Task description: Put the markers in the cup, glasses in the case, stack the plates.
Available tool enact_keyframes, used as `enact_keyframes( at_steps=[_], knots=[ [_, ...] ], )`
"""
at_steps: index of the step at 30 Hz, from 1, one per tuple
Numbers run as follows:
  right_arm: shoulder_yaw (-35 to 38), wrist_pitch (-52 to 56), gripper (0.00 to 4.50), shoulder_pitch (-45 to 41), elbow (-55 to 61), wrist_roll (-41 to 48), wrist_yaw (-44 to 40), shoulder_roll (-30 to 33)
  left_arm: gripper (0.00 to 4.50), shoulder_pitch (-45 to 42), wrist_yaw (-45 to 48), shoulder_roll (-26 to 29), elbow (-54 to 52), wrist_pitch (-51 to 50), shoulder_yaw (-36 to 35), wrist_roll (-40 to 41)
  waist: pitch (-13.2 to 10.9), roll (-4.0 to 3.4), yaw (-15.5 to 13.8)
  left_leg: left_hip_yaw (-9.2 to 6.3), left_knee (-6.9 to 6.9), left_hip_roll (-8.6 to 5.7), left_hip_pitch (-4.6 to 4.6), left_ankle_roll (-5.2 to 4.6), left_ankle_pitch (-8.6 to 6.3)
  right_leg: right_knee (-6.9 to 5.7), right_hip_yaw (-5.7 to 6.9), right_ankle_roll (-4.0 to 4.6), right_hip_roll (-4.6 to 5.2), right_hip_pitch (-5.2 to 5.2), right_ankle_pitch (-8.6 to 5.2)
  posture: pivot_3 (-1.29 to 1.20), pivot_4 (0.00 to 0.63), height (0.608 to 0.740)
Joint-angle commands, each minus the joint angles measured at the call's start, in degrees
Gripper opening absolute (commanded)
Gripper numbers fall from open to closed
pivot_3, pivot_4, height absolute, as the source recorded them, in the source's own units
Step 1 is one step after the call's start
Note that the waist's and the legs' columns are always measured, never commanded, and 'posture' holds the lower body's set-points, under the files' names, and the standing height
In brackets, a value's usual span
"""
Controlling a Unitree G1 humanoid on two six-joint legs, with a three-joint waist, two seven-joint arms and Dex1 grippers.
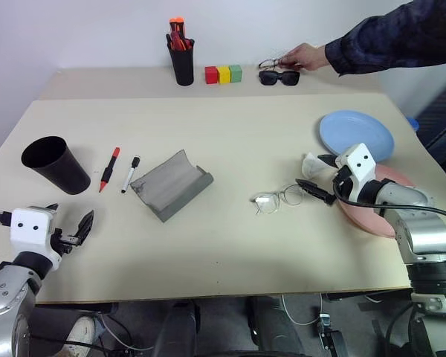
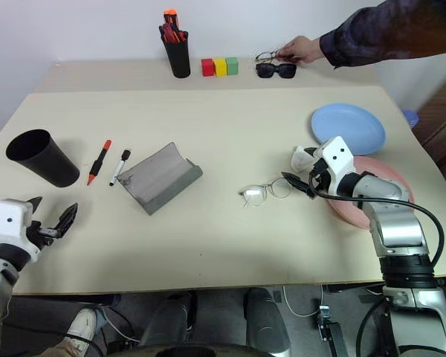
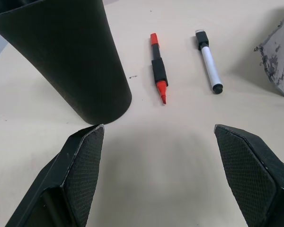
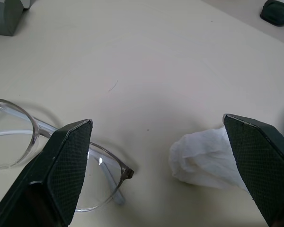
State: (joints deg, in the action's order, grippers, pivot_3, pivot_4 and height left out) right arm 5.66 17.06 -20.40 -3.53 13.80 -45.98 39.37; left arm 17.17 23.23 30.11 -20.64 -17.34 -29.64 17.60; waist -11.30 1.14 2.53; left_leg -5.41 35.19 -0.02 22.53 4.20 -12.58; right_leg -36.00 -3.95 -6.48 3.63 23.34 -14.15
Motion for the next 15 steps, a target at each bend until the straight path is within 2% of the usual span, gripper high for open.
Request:
enact_keyframes(
  at_steps=[1,15],
  knots=[
    [1.3,-0.5,4.5,-1.2,1.9,0.7,0.2,0.4,3.8,-0.3,-0.4,0.1,-1.5,0.4,-1.3,0.2,0.0,0.0,0.0,0.0,0.0,0.0,0.0,0.0,0.0,0.0,0.0,0.0,0.0,0.0,0.0,0.0,0.15,0.74],
    [0.8,1.0,4.5,1.3,5.9,1.5,1.3,-0.7,3.8,-2.0,-0.1,0.2,-1.5,-0.7,-0.4,-0.3,0.0,0.0,0.0,0.06,0.0,0.0,-0.03,0.0,0.0,0.0,-0.06,-0.01,0.0,0.0,0.0,0.0,0.15,0.74]
  ],
)
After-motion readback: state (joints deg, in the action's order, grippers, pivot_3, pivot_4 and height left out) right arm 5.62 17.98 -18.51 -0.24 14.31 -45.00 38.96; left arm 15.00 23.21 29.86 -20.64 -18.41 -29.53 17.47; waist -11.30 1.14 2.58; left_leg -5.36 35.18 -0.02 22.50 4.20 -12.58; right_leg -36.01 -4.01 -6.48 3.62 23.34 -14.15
